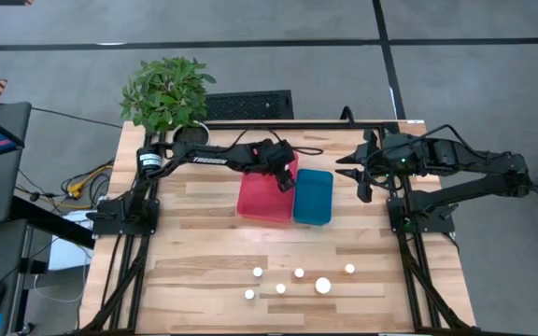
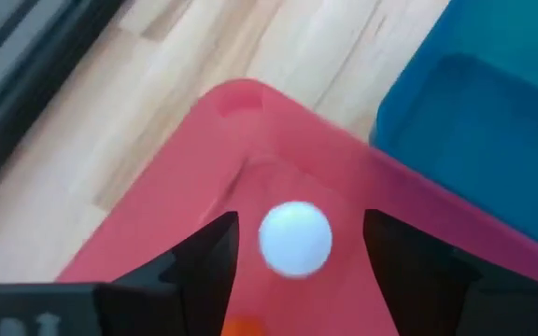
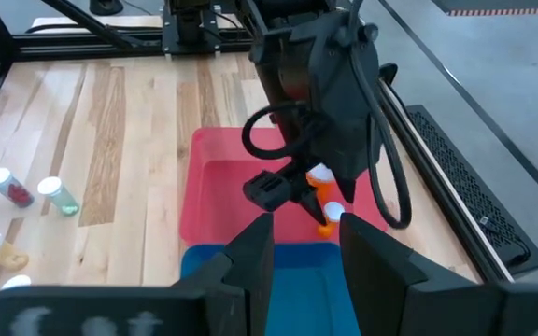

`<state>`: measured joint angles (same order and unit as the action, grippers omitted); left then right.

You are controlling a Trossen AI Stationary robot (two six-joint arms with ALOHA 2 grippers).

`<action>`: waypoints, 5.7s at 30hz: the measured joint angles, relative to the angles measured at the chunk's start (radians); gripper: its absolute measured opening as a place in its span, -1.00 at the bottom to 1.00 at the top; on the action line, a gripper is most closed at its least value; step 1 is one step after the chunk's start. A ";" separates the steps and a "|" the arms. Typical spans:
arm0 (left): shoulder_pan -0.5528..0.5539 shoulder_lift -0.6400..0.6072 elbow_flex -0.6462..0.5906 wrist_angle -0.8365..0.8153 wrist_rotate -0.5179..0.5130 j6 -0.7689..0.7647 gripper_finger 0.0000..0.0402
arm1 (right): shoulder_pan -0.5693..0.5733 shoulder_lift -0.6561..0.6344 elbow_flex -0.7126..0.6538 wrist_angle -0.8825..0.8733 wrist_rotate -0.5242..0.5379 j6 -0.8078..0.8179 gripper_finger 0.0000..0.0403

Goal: Pick and place medicine bottles into bin by pill shape (circle, oval)
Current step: Put the blue pill bottle into the red bin

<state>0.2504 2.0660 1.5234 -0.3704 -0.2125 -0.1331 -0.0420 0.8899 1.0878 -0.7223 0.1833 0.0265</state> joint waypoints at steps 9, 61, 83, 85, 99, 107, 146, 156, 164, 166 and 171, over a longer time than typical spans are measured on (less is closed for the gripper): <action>-0.027 -0.126 0.037 -0.092 0.041 0.026 0.12 | 0.000 0.000 0.000 -0.005 0.000 -0.001 -0.33; -0.944 -0.139 -0.053 -0.263 -0.170 -0.661 0.12 | 0.001 0.000 0.000 -0.019 -0.003 0.003 -0.33; -0.924 -0.085 -0.122 -0.147 -0.056 -0.557 0.12 | 0.000 0.000 0.000 -0.028 -0.002 0.000 -0.33; -0.924 -0.085 -0.122 -0.147 -0.062 -0.549 0.12 | 0.000 0.000 0.000 -0.028 -0.002 0.000 -0.33; -0.923 -0.085 -0.122 -0.162 -0.054 -0.548 -0.32 | 0.000 0.000 0.000 -0.027 0.001 -0.008 -0.33; -0.923 -0.085 -0.086 -0.220 -0.055 -0.584 -0.48 | 0.000 0.000 0.000 -0.027 0.002 -0.008 -0.33; -0.194 -0.395 -0.188 -0.255 -0.083 -0.130 -0.40 | 0.000 0.000 0.000 -0.027 -0.001 -0.008 -0.33; -0.116 -0.394 -0.432 0.045 -0.081 -0.095 -0.40 | 0.000 0.000 0.000 -0.027 -0.001 0.008 -0.33; -0.103 -0.388 -0.495 0.085 -0.081 -0.087 -0.40 | 0.000 0.000 0.000 -0.027 0.000 0.008 -0.33; -0.104 -0.373 -0.495 0.096 -0.065 -0.073 -0.40 | 0.000 0.000 0.000 -0.026 0.000 0.008 -0.33; -0.101 -0.326 -0.489 0.097 -0.035 -0.063 -0.40 | 0.000 0.000 0.000 -0.026 0.000 0.009 -0.33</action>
<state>0.1497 1.7401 1.0349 -0.2732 -0.2471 -0.1959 -0.0422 0.8897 1.0882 -0.7486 0.1838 0.0356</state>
